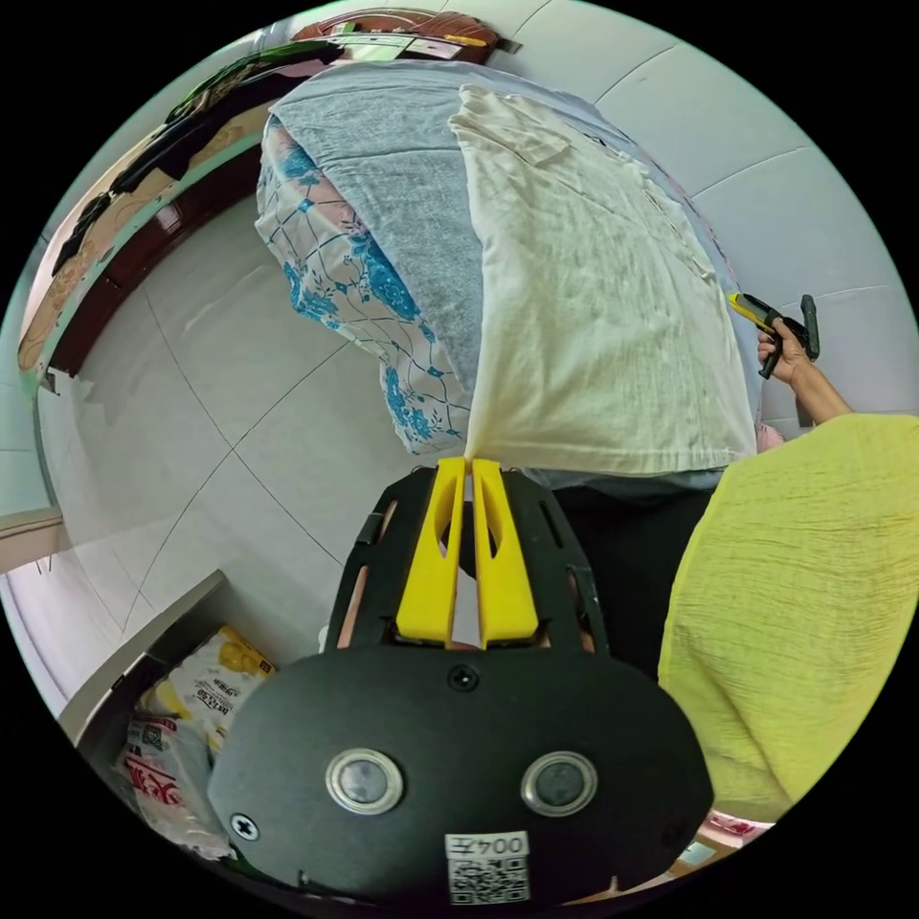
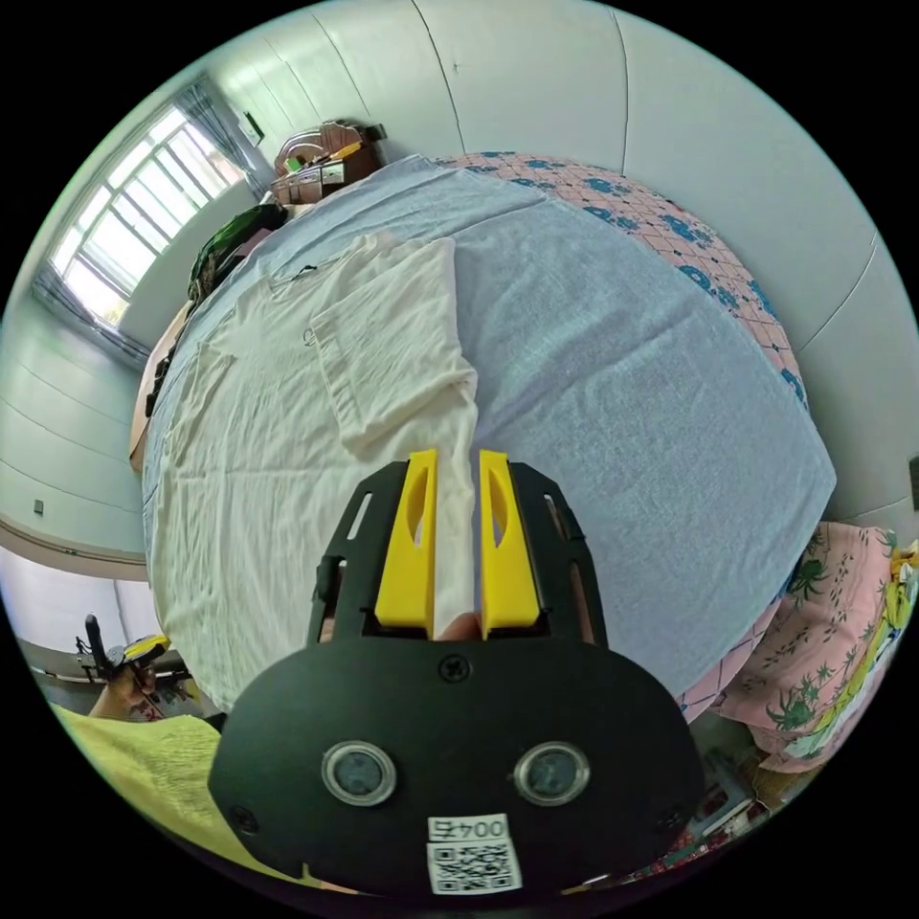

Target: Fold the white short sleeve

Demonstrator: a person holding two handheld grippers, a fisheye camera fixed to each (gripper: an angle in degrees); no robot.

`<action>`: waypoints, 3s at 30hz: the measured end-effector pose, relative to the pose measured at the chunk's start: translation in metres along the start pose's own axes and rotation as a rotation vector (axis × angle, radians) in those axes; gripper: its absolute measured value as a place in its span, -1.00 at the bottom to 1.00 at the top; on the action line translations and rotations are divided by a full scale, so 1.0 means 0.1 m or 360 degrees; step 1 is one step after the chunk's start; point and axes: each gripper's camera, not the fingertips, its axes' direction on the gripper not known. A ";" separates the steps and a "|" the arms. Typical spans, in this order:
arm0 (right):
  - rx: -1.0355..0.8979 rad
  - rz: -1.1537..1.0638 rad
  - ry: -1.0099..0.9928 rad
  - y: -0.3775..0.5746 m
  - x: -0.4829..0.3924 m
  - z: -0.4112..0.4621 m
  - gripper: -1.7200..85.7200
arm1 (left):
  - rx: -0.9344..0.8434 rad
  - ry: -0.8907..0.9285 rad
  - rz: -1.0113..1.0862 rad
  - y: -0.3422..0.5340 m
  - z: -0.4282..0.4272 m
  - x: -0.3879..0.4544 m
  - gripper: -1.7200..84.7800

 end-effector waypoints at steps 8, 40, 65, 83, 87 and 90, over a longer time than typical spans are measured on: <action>-0.0141 -0.0215 0.0322 0.02 -0.08 0.29 -0.95 | 0.0002 -0.0100 -0.0021 -0.05 -0.06 0.09 -0.94; -0.0455 -0.0564 -0.0204 2.48 -0.09 -0.28 -0.85 | -0.0020 -0.0204 -0.0029 0.10 0.01 0.37 -0.92; -0.0152 -0.0133 -0.0404 4.11 -1.31 -0.31 -0.82 | 0.0169 0.0447 0.0420 1.09 0.18 0.26 -0.75; -0.0181 -0.1222 0.0290 5.14 -2.57 0.63 -0.80 | 0.0297 -0.0097 0.1570 2.10 0.23 3.23 -0.77; -0.0226 -0.1329 0.0334 5.23 -2.62 0.79 -0.80 | 0.0223 -0.0203 0.1689 2.23 0.45 3.47 -0.76; -0.0261 -0.1381 0.0346 5.27 -2.66 0.91 -0.81 | 0.0180 -0.0218 0.1722 2.30 0.58 3.59 -0.77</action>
